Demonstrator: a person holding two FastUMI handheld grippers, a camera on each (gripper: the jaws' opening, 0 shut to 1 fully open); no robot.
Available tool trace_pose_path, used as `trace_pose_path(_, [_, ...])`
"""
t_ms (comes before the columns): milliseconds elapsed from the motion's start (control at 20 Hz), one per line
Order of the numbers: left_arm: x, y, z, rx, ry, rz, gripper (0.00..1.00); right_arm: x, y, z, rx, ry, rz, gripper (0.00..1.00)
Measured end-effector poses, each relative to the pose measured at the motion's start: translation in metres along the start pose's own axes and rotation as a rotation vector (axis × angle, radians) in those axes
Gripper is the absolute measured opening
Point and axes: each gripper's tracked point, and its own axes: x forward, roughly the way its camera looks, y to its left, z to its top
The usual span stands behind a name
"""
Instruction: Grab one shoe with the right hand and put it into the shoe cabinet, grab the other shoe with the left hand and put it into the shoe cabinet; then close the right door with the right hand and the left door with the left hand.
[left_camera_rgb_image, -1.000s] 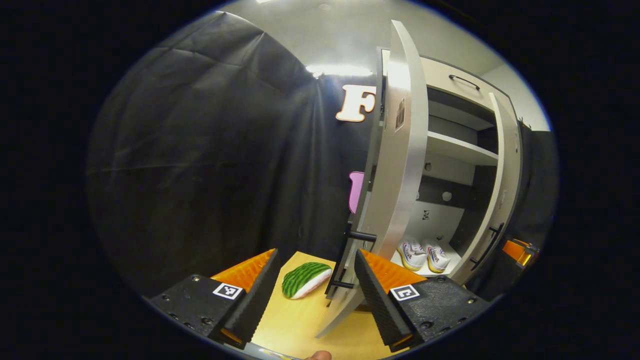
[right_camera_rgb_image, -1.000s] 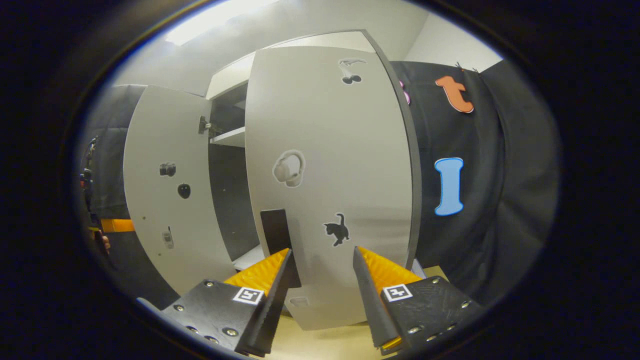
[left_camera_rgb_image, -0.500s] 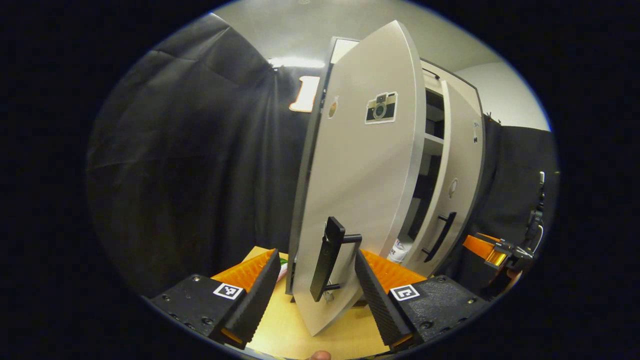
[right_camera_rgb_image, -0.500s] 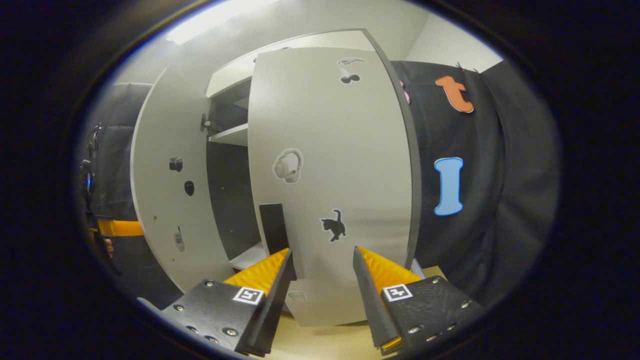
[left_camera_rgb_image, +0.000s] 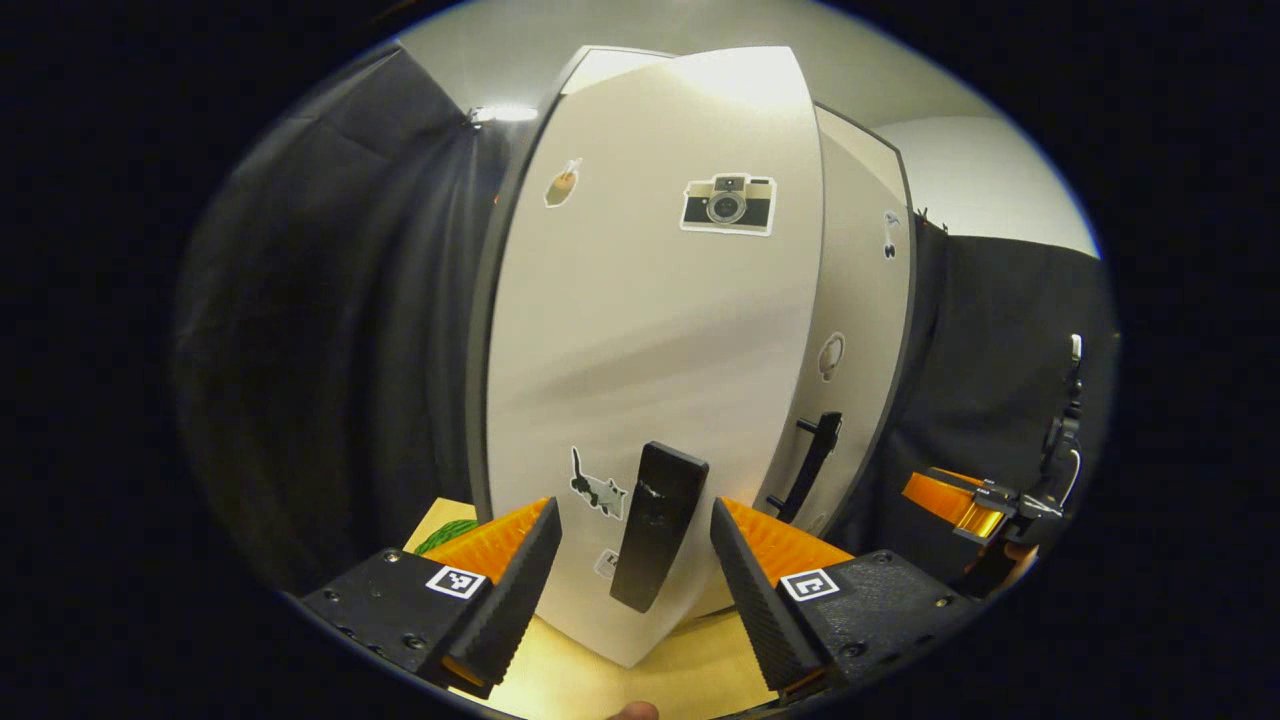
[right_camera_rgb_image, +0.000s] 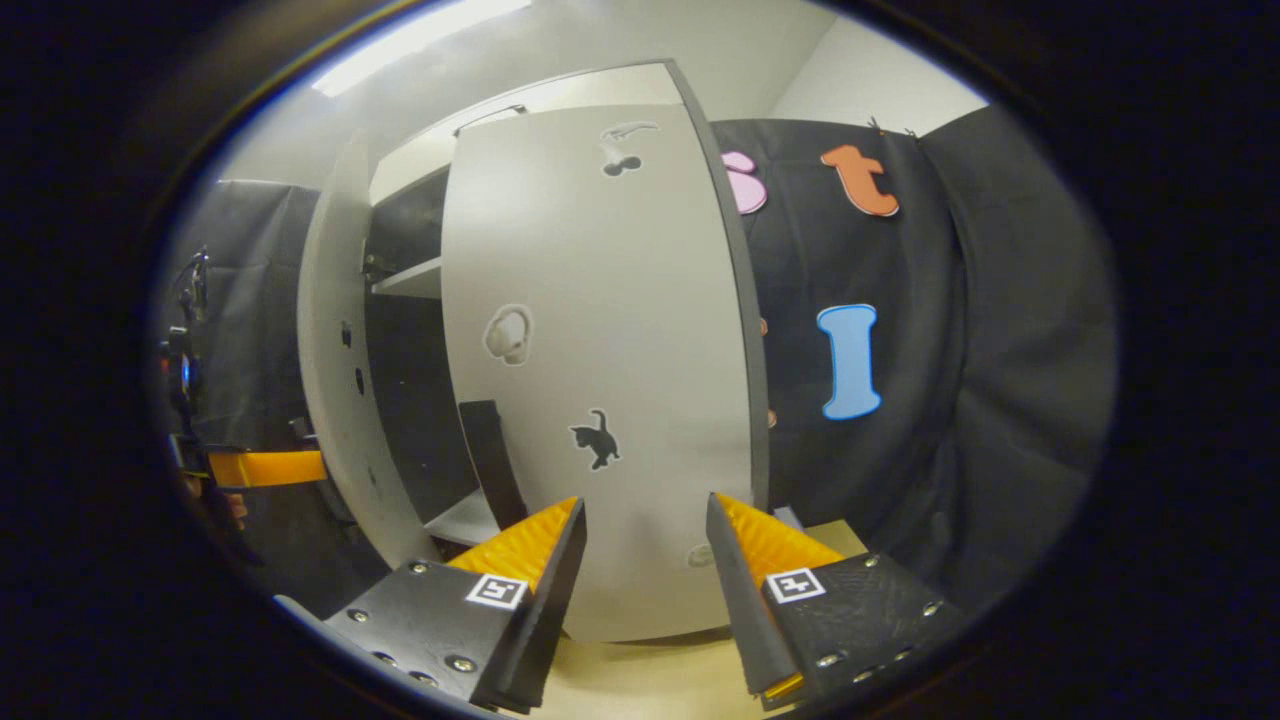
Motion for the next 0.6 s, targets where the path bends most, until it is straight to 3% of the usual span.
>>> trace_pose_path(100, [0.001,-0.003,-0.002,0.024,0.007,-0.019,0.92,-0.002,-0.007,0.002,0.004,-0.003,-0.014,0.72])
trace_pose_path(150, [0.001,-0.006,-0.003,0.03,0.007,-0.03,0.92,-0.003,-0.009,0.002,0.006,-0.005,-0.021,0.67])
trace_pose_path(200, [-0.001,-0.01,-0.003,0.032,0.007,-0.042,0.92,-0.004,-0.013,0.003,0.007,-0.007,-0.029,0.72])
trace_pose_path(300, [0.003,-0.017,-0.003,0.037,0.009,-0.058,0.92,-0.005,-0.018,0.005,0.009,-0.01,-0.039,0.67])
trace_pose_path(450, [0.009,-0.023,-0.003,0.046,0.005,-0.073,0.92,-0.007,-0.023,0.007,0.008,-0.014,-0.052,0.72])
trace_pose_path(600, [0.005,-0.027,-0.002,0.051,0.001,-0.085,0.92,-0.008,-0.026,0.01,0.008,-0.02,-0.059,0.67])
